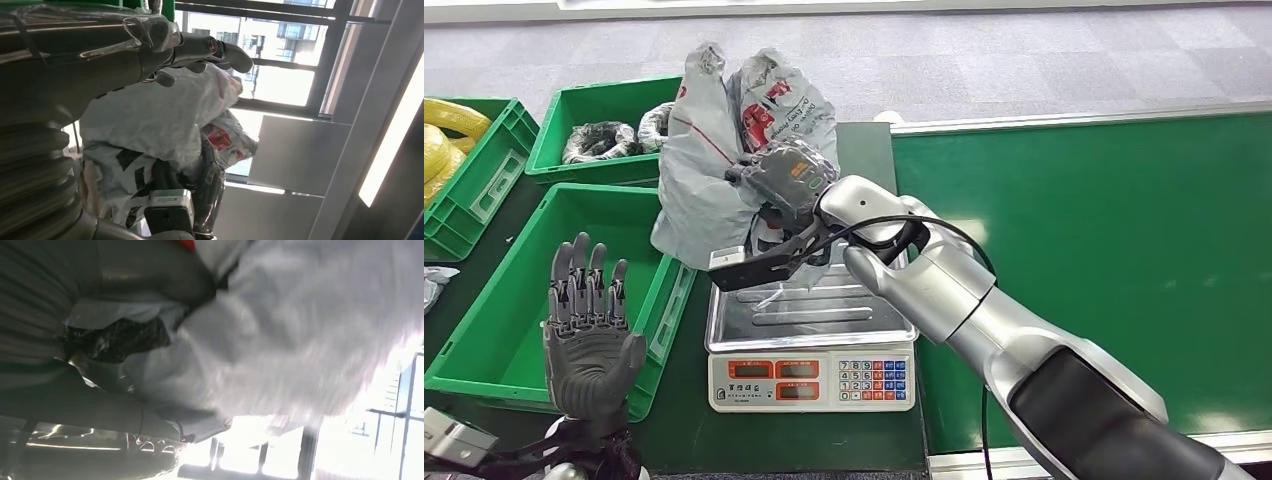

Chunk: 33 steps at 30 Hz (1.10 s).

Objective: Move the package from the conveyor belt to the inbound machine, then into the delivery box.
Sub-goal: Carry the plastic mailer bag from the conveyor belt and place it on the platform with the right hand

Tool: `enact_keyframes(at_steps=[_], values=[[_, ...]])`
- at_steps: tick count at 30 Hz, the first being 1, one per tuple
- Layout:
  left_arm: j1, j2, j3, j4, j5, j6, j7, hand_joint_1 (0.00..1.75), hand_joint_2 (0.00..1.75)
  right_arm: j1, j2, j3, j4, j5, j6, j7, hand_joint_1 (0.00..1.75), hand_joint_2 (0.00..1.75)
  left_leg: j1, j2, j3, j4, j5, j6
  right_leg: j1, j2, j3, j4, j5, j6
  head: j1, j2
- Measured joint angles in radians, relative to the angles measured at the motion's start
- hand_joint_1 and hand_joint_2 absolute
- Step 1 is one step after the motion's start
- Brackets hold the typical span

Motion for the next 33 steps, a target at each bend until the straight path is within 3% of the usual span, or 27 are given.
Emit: enact_keyframes(at_steps=[26, 33], values=[[0.023, 0.006, -0.001, -0.032, -0.011, 0.03, 0.0, 0.0, 1.75, 0.031, -0.031, 0.015, -0.038, -0.018, -0.002, 0.017, 0.0, 1.75, 0.0, 0.0, 0.0, 0.0, 0.0, 0.0, 0.0, 0.0, 0.0, 0.0, 0.0, 0.0, 0.0, 0.0], [0.028, 0.008, 0.0, -0.056, -0.079, 0.062, 0.004, 0.0, 1.75, 0.036, -0.07, -0.017, -0.127, 0.034, -0.081, 0.094, 0.0, 1.75, 0.0, -0.001, 0.0, 0.0, 0.0, 0.0, 0.0, -0.001, 0.0, 0.0, 0.0, 0.0, 0.0, 0.0]])
